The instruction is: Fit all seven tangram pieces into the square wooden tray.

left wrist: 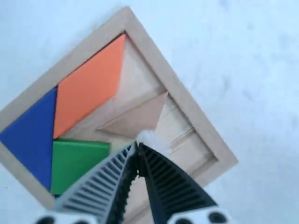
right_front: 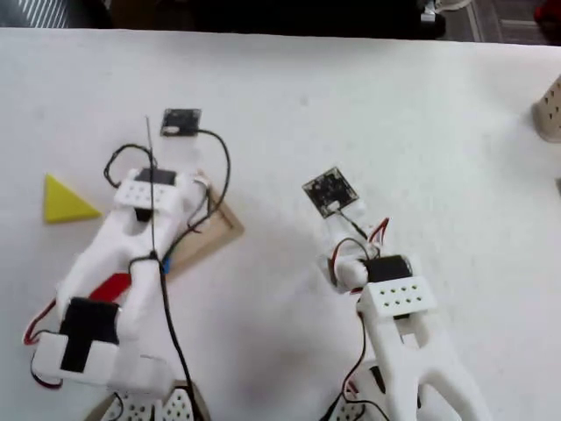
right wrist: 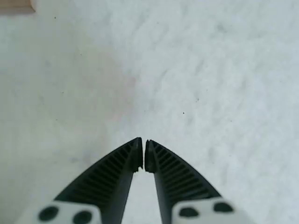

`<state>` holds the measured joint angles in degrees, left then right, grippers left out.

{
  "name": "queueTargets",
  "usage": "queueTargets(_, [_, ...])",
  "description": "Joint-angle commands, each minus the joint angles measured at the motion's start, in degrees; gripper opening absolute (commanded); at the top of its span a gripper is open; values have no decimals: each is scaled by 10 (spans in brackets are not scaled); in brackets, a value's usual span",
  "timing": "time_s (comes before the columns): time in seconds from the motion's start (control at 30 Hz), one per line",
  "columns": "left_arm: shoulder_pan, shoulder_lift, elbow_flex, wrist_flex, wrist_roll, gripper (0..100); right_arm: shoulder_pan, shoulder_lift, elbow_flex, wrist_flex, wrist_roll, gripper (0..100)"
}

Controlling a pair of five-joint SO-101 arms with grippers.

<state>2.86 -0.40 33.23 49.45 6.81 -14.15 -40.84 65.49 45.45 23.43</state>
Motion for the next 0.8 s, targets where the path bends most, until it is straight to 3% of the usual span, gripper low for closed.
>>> queueTargets(0.0, [45, -48, 26, -69, 4, 24, -6, -3, -3, -11, 2, 18])
queueTargets(0.13, [54, 3, -1, -72, 4, 24, -5, -3, -3, -11, 2, 18])
queueTargets(0.4, [-27, 97, -90, -15, 4, 24, -4, -3, -3, -11, 2, 18])
queueTargets(0.77, [-62, 108, -95, -3, 8, 24, -4, -2, -3, -11, 2, 18])
